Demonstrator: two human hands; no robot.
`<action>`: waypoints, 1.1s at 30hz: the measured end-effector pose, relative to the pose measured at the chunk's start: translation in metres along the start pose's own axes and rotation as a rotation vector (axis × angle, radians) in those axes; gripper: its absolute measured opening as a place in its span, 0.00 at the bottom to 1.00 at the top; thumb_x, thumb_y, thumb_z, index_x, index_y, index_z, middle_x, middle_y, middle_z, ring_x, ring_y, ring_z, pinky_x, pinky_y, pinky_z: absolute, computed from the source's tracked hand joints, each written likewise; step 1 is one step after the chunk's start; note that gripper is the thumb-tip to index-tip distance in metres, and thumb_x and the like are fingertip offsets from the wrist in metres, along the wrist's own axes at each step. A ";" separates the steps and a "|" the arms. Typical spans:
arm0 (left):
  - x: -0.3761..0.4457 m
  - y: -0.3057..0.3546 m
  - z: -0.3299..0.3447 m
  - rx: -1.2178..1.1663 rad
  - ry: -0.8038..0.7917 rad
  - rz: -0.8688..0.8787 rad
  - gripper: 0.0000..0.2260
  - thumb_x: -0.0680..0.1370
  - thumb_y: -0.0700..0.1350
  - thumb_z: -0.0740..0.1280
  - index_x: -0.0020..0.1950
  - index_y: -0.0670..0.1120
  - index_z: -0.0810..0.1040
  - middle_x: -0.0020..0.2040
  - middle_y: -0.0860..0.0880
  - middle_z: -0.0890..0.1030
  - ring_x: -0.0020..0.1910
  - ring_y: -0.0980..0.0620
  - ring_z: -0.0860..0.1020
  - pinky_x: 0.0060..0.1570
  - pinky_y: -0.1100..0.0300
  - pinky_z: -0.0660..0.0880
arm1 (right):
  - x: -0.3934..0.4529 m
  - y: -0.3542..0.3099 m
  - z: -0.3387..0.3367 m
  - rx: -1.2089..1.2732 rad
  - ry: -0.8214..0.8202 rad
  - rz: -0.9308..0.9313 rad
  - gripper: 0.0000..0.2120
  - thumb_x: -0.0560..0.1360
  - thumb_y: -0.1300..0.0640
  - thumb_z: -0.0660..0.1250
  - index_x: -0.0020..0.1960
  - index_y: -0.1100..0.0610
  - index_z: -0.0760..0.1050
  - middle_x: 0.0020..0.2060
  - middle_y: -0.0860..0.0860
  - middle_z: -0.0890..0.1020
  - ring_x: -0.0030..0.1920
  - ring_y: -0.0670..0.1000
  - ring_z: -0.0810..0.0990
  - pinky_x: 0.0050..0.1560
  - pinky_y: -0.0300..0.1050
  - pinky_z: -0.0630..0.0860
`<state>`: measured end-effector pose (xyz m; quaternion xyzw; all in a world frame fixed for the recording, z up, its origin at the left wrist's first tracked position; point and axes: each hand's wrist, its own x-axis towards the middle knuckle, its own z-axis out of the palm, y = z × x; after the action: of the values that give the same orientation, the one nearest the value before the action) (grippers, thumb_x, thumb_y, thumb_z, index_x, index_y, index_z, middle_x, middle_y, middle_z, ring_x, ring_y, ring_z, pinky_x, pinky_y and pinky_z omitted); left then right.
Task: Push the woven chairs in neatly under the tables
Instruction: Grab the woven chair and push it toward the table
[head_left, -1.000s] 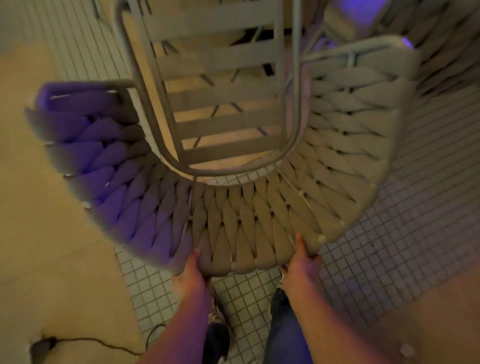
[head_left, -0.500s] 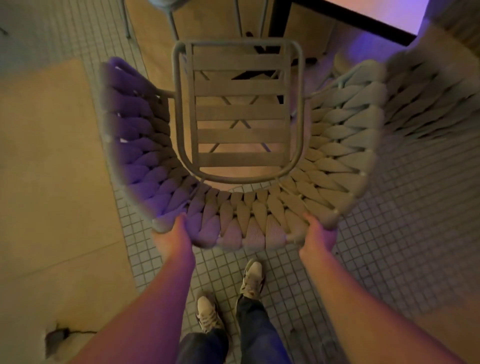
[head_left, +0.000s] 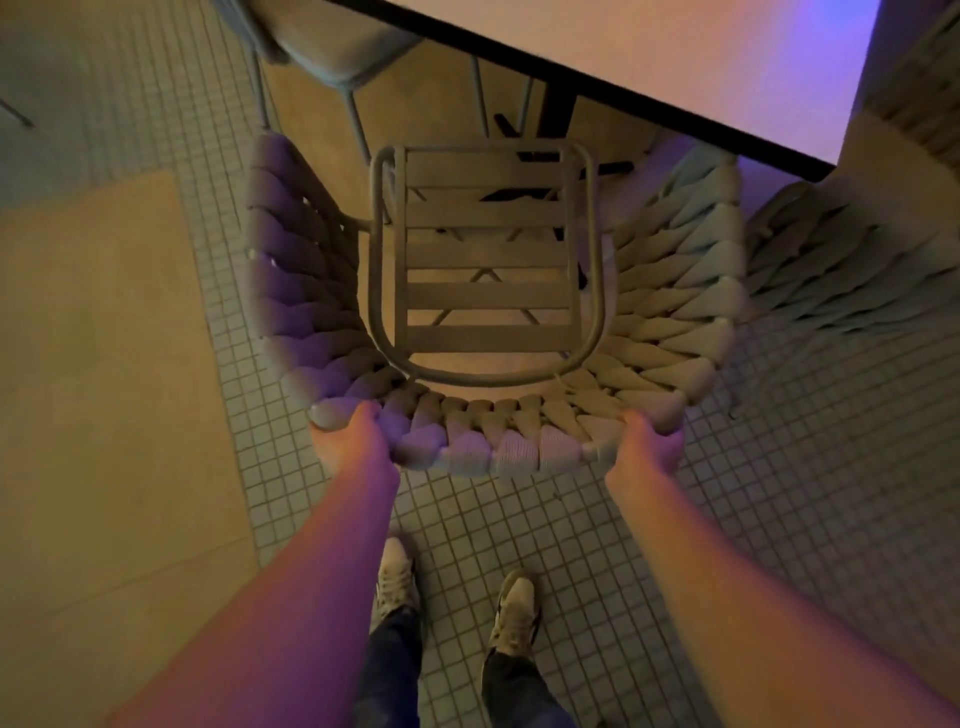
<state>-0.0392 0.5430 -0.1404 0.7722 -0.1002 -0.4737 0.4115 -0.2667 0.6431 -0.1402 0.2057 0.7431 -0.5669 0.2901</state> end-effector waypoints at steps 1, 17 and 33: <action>0.001 0.002 -0.003 0.021 0.011 0.004 0.21 0.66 0.40 0.71 0.58 0.51 0.73 0.51 0.47 0.81 0.46 0.46 0.80 0.49 0.51 0.78 | -0.005 0.004 -0.001 -0.003 0.007 0.011 0.30 0.72 0.59 0.69 0.72 0.48 0.64 0.67 0.53 0.73 0.63 0.54 0.75 0.62 0.51 0.73; 0.054 0.039 -0.062 0.258 -0.032 0.039 0.29 0.63 0.44 0.73 0.64 0.45 0.73 0.57 0.41 0.80 0.52 0.40 0.80 0.55 0.41 0.78 | -0.092 0.077 -0.011 -0.028 0.132 0.078 0.25 0.69 0.60 0.71 0.66 0.55 0.71 0.62 0.57 0.78 0.58 0.58 0.78 0.59 0.58 0.76; 0.125 0.077 -0.116 0.328 -0.169 0.052 0.31 0.61 0.52 0.76 0.60 0.45 0.73 0.54 0.42 0.81 0.49 0.42 0.81 0.52 0.41 0.79 | -0.138 0.095 0.006 -0.015 0.117 0.012 0.33 0.67 0.58 0.75 0.69 0.55 0.65 0.63 0.56 0.76 0.59 0.57 0.77 0.59 0.54 0.75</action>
<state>0.1393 0.4881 -0.1404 0.7836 -0.2301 -0.5033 0.2823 -0.1024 0.6667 -0.1178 0.2411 0.7618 -0.5463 0.2511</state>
